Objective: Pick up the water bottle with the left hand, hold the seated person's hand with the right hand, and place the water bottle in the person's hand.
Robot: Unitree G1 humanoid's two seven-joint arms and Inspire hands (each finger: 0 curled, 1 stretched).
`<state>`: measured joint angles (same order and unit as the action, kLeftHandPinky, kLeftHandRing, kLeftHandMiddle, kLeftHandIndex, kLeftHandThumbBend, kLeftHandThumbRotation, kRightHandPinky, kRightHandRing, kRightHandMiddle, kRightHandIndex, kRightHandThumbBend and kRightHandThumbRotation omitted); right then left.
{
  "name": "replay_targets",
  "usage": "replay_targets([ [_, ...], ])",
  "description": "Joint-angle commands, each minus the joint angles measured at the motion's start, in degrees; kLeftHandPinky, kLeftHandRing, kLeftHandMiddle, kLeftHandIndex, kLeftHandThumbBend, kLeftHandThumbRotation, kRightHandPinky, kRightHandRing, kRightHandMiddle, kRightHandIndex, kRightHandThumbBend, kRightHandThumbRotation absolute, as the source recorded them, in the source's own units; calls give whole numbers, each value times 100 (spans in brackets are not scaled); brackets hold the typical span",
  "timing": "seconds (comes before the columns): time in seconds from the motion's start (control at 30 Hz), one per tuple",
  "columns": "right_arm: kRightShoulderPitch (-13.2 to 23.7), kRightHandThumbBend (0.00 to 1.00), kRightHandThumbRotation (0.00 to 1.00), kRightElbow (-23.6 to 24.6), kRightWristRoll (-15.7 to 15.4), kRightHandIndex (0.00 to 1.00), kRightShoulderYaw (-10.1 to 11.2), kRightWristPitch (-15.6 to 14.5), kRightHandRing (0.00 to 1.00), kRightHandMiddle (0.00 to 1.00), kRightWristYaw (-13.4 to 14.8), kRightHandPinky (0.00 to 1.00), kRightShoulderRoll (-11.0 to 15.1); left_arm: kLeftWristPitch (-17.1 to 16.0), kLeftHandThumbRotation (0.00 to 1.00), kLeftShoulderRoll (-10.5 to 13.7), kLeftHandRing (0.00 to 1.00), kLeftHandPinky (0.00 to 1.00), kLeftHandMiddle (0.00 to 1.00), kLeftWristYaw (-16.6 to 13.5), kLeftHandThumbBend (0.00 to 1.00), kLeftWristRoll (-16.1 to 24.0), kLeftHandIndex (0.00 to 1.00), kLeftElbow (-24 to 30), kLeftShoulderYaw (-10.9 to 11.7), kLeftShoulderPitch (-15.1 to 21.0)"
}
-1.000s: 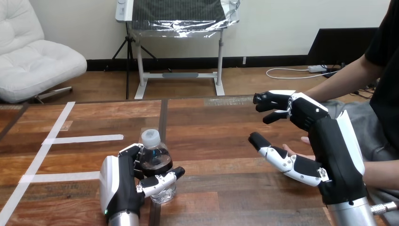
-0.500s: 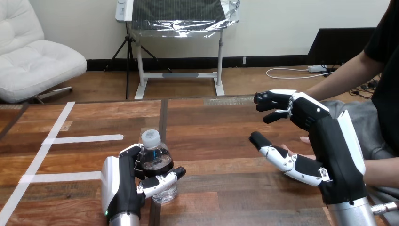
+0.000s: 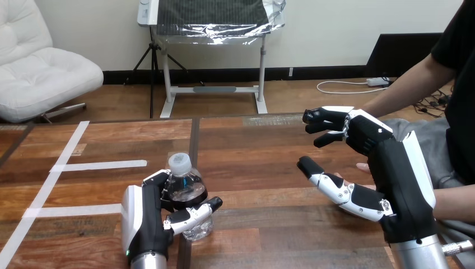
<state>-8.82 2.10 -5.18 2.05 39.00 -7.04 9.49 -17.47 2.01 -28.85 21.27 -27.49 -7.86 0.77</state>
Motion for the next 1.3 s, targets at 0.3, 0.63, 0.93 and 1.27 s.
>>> replay_targets([
  [0.3, 354, 55, 2, 172, 27, 66, 6, 36, 66, 70, 10, 56, 64, -217, 0, -28, 42, 41, 46, -14, 69, -33, 47, 252, 56, 419],
  [0.63, 389, 57, 4, 178, -525, 69, 204, -26, 69, 72, 95, 60, 309, -340, 0, -79, 42, 40, 45, -1, 70, -44, 47, 444, 20, 345],
  [0.93, 366, 62, 6, 420, -804, 72, 356, -484, 73, 76, 65, 64, 614, -450, 0, -154, 42, 41, 45, 122, 69, -109, 47, 690, -11, 236],
  [1.27, 327, 68, 1, 751, -980, 76, 479, -1081, 76, 79, -32, 65, 996, -469, 0, -232, 43, 41, 46, 249, 68, -105, 47, 994, -61, 102],
])
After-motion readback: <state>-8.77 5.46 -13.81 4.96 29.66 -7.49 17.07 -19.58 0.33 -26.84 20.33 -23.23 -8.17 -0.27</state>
